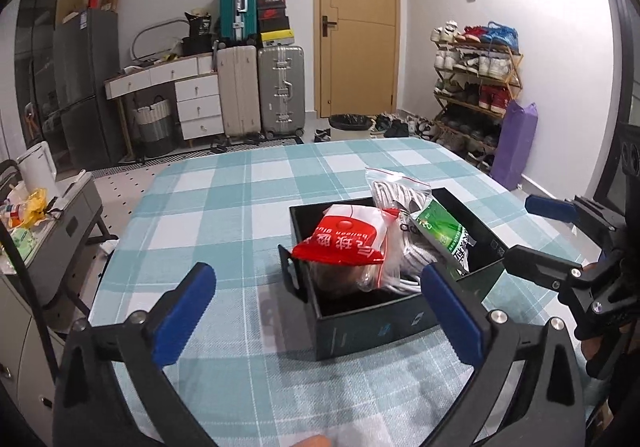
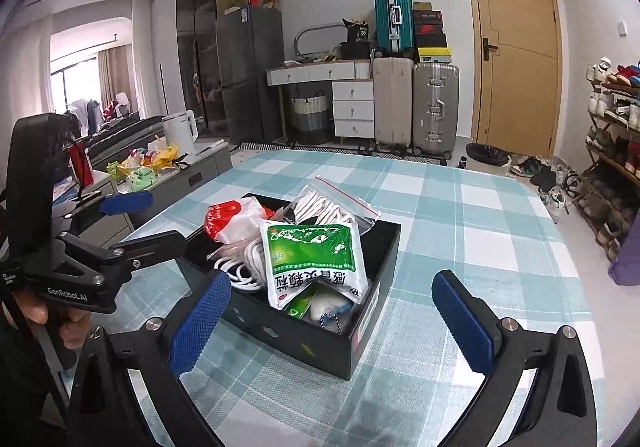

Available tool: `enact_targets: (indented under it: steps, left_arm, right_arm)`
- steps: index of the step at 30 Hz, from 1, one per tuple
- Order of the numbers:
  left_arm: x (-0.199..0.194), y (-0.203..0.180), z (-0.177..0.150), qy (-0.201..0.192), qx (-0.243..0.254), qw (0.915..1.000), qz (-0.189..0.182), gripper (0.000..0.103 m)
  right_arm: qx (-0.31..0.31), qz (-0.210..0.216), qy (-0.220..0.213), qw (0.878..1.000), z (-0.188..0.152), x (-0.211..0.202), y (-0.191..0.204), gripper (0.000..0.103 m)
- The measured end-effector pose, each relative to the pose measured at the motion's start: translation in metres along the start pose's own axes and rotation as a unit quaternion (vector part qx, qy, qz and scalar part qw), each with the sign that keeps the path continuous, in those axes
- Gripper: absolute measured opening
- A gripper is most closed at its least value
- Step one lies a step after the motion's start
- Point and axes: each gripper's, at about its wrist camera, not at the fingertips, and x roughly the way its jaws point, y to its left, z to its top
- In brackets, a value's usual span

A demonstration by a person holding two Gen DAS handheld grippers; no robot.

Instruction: Organize soft objects

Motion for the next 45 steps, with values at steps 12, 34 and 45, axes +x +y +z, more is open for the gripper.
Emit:
enact_targets:
  steps: [12,34,45]
  left_arm:
    - [-0.017,0.01,-0.018,-0.031,-0.027,0.9991,0.007,0.103]
    - [-0.011,0.012,-0.036,-0.052,-0.053,0.9972,0.014,0.103]
    - [-0.012,0.006,-0.035,-0.056,-0.036,0.9975,0.023,0.103]
  right_arm:
    - [-0.005,0.002,-0.026,1.0,-0.01,-0.015,0.014,0.102]
    - [-0.019,-0.004,-0.058,0.998,-0.025,-0.017,0.023,0.102]
    - [-0.019,-0.012,-0.076,0.997,-0.027,-0.023,0.022,0.102]
